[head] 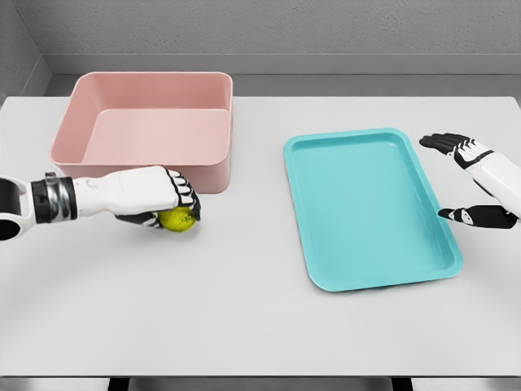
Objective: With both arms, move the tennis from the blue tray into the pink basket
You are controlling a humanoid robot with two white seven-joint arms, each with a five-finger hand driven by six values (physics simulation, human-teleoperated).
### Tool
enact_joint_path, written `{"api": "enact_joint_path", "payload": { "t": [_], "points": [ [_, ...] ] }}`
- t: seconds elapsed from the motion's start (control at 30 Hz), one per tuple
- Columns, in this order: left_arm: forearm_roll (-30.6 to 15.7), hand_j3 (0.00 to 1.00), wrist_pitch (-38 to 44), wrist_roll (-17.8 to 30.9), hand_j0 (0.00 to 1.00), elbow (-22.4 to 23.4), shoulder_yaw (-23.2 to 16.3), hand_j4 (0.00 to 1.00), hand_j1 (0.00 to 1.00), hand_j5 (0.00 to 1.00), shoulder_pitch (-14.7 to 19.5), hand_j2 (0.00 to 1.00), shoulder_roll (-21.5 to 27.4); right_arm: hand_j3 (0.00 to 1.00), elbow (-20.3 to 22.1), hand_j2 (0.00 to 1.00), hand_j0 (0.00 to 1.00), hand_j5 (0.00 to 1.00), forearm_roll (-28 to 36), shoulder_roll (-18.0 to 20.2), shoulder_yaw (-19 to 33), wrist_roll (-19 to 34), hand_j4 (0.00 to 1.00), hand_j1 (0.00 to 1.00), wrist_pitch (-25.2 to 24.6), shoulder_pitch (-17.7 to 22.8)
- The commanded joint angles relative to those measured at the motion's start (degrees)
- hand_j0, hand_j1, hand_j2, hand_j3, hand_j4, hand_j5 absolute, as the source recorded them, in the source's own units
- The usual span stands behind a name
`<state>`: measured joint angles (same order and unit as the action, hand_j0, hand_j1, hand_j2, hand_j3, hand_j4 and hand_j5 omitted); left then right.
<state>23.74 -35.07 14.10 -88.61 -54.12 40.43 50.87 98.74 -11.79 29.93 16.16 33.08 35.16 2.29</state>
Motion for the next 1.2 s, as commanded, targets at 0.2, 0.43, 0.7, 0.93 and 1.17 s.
{"api": "enact_joint_path", "payload": {
  "t": [0.2,0.43,0.7,0.93,1.17],
  "points": [
    [-2.56,0.61,0.07,-0.03,0.61,0.02,0.16,0.61,0.61,0.61,1.32,0.61,0.54,1.0,-0.04,1.0,1.0,1.0,0.45,0.04,0.01,-0.03,1.0,1.0,-0.16,0.09],
    [-4.4,0.61,0.07,-0.03,0.61,0.02,0.25,0.61,0.61,0.61,2.55,0.61,0.89,1.0,0.14,1.0,1.0,1.0,0.45,0.04,0.01,-0.03,1.0,1.0,-0.16,0.17],
    [-5.28,0.61,0.07,-0.03,0.61,0.37,0.33,0.61,0.61,0.61,4.57,0.61,0.89,1.0,0.23,1.0,1.0,1.0,0.45,0.04,0.01,-0.12,1.0,1.0,-0.16,0.44],
    [-6.51,0.61,0.07,-0.03,0.61,0.9,0.6,0.61,0.61,0.61,6.15,0.61,0.89,1.0,0.14,1.0,1.0,1.0,2.3,0.13,0.01,-0.03,1.0,1.0,-0.16,1.05],
    [-7.3,0.61,0.07,-0.03,0.61,3.54,1.56,0.61,0.61,0.61,6.94,0.61,0.81,1.0,0.14,1.0,1.0,1.0,2.38,0.13,0.01,-0.03,1.0,1.0,-0.16,1.05]
  ]
}}
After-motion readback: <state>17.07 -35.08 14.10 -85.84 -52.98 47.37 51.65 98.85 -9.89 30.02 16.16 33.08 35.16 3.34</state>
